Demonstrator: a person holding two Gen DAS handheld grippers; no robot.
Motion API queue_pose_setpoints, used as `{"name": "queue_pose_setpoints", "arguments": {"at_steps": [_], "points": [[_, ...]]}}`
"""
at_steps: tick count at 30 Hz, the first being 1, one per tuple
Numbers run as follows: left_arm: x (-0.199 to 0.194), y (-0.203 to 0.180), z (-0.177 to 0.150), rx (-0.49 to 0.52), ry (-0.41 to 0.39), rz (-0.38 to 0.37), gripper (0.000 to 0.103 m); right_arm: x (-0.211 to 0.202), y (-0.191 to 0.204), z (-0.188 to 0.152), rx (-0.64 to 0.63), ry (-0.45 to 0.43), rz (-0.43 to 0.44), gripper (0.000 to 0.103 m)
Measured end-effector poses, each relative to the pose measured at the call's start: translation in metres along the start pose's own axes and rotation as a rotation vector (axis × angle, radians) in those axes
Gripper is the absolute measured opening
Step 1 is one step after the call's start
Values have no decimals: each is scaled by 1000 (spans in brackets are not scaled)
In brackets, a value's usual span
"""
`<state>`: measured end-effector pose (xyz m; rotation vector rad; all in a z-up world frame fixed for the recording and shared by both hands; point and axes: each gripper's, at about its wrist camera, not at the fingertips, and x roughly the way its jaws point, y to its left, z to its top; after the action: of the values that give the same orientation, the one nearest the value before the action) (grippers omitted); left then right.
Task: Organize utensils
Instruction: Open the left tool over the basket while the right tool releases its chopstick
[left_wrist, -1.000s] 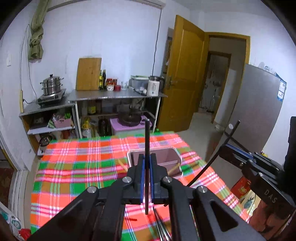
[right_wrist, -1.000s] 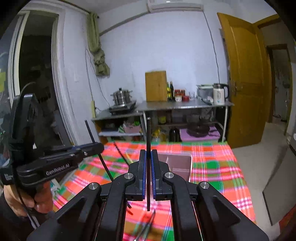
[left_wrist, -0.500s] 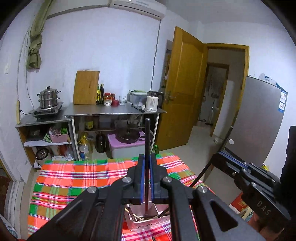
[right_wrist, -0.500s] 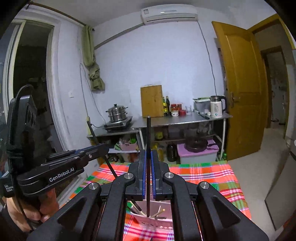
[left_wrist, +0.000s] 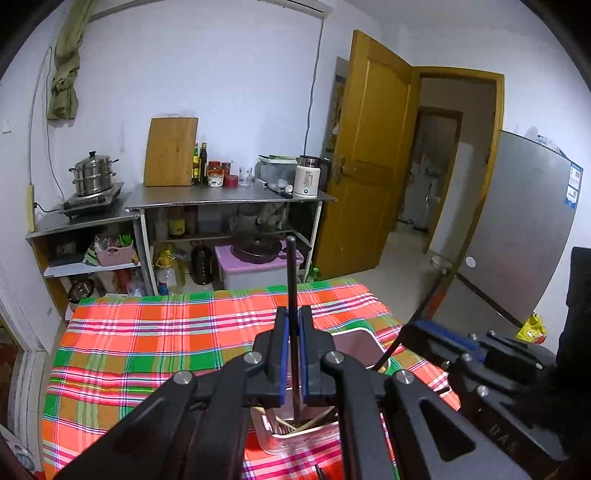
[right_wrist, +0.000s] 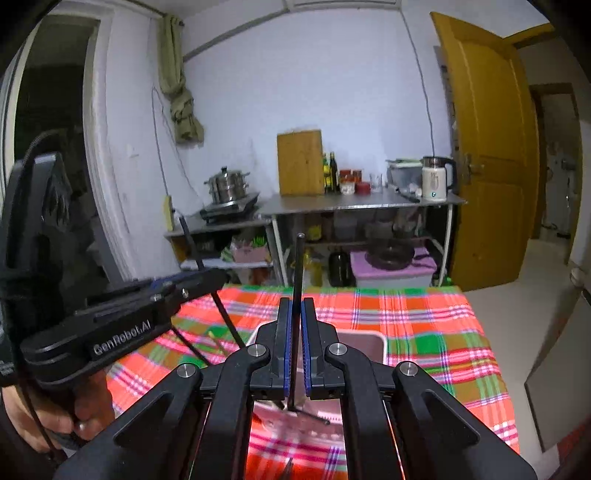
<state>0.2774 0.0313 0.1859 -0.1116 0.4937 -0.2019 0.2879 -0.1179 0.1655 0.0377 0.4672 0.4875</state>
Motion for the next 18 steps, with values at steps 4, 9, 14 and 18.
{"name": "queue_pose_setpoints", "arguments": {"at_steps": [4,9,14,18], "points": [[-6,0,-2,-5,-8,-10,10,4,-1,-6,0,31,5,5],[-24,2,0,-23,-43,-25,23,-10,-1,-7,8,9,3,10],[-48,2,-2,-30,-79,-32,27,-30,-4,-6,23,-19,7,11],[-73,1,-11,-30,-106,-38,28,-53,-4,-12,26,-46,13,11]]}}
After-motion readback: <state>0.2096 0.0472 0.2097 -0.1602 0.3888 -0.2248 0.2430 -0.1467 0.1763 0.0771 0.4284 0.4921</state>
